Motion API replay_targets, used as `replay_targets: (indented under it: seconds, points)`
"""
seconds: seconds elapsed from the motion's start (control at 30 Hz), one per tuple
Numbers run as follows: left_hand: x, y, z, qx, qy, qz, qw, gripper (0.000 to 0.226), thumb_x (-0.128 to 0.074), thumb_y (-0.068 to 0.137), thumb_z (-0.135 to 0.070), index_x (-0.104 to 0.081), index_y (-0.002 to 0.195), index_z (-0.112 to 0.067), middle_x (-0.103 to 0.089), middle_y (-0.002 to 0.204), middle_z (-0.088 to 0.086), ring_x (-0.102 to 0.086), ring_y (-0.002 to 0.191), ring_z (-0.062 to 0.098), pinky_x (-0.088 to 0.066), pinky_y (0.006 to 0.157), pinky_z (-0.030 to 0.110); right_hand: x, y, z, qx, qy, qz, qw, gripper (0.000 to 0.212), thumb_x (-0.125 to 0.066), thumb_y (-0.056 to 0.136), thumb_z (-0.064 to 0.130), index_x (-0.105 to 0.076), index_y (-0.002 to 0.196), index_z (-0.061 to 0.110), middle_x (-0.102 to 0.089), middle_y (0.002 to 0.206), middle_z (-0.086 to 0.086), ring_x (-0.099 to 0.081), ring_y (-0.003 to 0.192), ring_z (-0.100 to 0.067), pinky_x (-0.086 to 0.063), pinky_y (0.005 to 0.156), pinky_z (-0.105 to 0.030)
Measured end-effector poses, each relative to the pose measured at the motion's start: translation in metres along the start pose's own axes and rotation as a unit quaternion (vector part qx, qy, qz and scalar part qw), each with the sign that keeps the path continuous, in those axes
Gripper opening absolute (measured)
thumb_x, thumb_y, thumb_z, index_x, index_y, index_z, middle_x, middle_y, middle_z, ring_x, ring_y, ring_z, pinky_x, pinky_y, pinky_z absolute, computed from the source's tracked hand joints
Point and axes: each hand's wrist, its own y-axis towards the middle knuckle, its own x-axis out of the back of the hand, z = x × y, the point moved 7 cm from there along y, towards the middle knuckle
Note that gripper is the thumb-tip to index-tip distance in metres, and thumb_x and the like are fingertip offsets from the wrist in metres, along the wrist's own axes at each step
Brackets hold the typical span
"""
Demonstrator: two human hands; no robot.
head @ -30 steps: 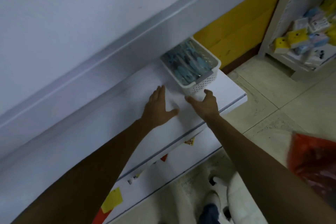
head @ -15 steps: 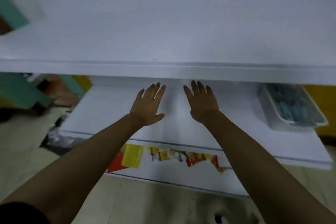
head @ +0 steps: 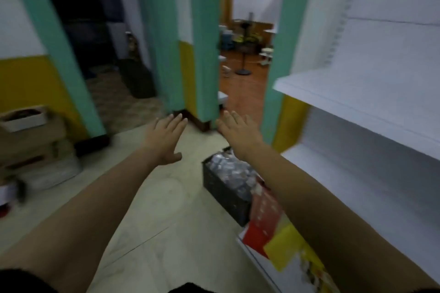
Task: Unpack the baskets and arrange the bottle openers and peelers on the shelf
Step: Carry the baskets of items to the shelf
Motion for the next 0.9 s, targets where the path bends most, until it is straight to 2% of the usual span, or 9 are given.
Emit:
replay_targets:
  seconds: [0.13,0.2,0.27,0.37,0.47,0.57,0.7,0.9]
  points:
    - [-0.020,-0.051,0.123,0.112,0.013,0.023,0.993,0.100,-0.054,0.083,-0.057,0.007,0.151,-0.017,0.005,0.160,0.002,-0.001,0.147,0.022,-0.012,0.116,0.046,0.032,0.089,0.121,0.133,-0.021,-0.034,0.990,0.081,-0.061,0.085,0.011,-0.014,0.150,0.015,-0.006,0.159,-0.016,-0.011,0.146,-0.032,-0.019,0.113,-0.050]
    - [-0.044,-0.098,0.215,0.204,0.040,0.070,0.976,0.098,-0.052,0.085,-0.056,0.010,0.151,-0.018,0.008,0.160,0.002,0.001,0.147,0.022,-0.011,0.117,0.046,0.064,0.155,0.221,0.233,-0.011,-0.088,0.968,0.077,-0.059,0.085,0.009,-0.017,0.149,0.016,-0.008,0.159,-0.016,-0.012,0.145,-0.032,-0.018,0.114,-0.048]
    - [-0.052,-0.103,0.248,0.199,0.052,0.079,0.975,0.095,-0.051,0.087,-0.054,0.009,0.151,-0.018,0.007,0.160,0.003,0.000,0.147,0.023,-0.012,0.118,0.046,0.075,0.181,0.248,0.248,-0.008,-0.085,0.965,0.079,-0.060,0.085,0.011,-0.015,0.150,0.017,-0.009,0.158,-0.015,-0.012,0.145,-0.032,-0.017,0.114,-0.048]
    - [-0.043,-0.095,0.263,0.176,0.074,0.080,0.978,0.094,-0.053,0.086,-0.051,0.006,0.151,-0.018,-0.001,0.160,0.003,-0.006,0.147,0.023,-0.016,0.116,0.045,0.082,0.204,0.257,0.267,-0.015,-0.084,0.960,0.080,-0.059,0.087,0.014,-0.012,0.151,0.018,-0.011,0.158,-0.014,-0.013,0.146,-0.029,-0.018,0.115,-0.047]
    - [-0.047,-0.094,0.346,0.241,0.096,0.093,0.961,0.091,-0.051,0.087,-0.054,0.002,0.151,-0.017,-0.007,0.159,0.003,-0.012,0.145,0.024,-0.020,0.115,0.045,0.116,0.273,0.307,0.321,-0.002,-0.129,0.938,0.080,-0.060,0.089,0.019,-0.010,0.152,0.018,-0.010,0.159,-0.012,-0.012,0.146,-0.029,-0.018,0.115,-0.046]
    - [-0.051,-0.081,0.431,0.278,0.053,0.097,0.954,0.094,-0.055,0.083,-0.060,-0.003,0.151,-0.021,-0.011,0.159,0.000,-0.017,0.144,0.023,-0.021,0.113,0.041,0.158,0.350,0.350,0.354,0.014,-0.153,0.922,0.079,-0.058,0.091,0.016,-0.009,0.152,0.017,-0.008,0.159,-0.012,-0.011,0.146,-0.028,-0.018,0.115,-0.046]
    - [-0.056,-0.056,0.532,0.320,0.025,0.131,0.938,0.098,-0.063,0.076,-0.061,-0.010,0.150,-0.026,-0.026,0.155,0.002,-0.035,0.135,0.027,-0.035,0.105,0.042,0.201,0.453,0.391,0.366,0.068,-0.158,0.914,0.083,-0.060,0.090,0.018,-0.005,0.153,0.017,-0.010,0.159,-0.012,-0.014,0.146,-0.028,-0.023,0.114,-0.045]
    - [-0.073,-0.042,0.650,0.380,0.025,0.116,0.917,0.099,-0.059,0.074,-0.070,-0.009,0.149,-0.030,-0.028,0.155,0.000,-0.030,0.139,0.025,-0.030,0.110,0.047,0.237,0.565,0.455,0.391,0.104,-0.178,0.897,0.089,-0.066,0.085,0.031,-0.008,0.152,0.016,-0.027,0.152,-0.015,-0.030,0.138,-0.031,-0.034,0.107,-0.044]
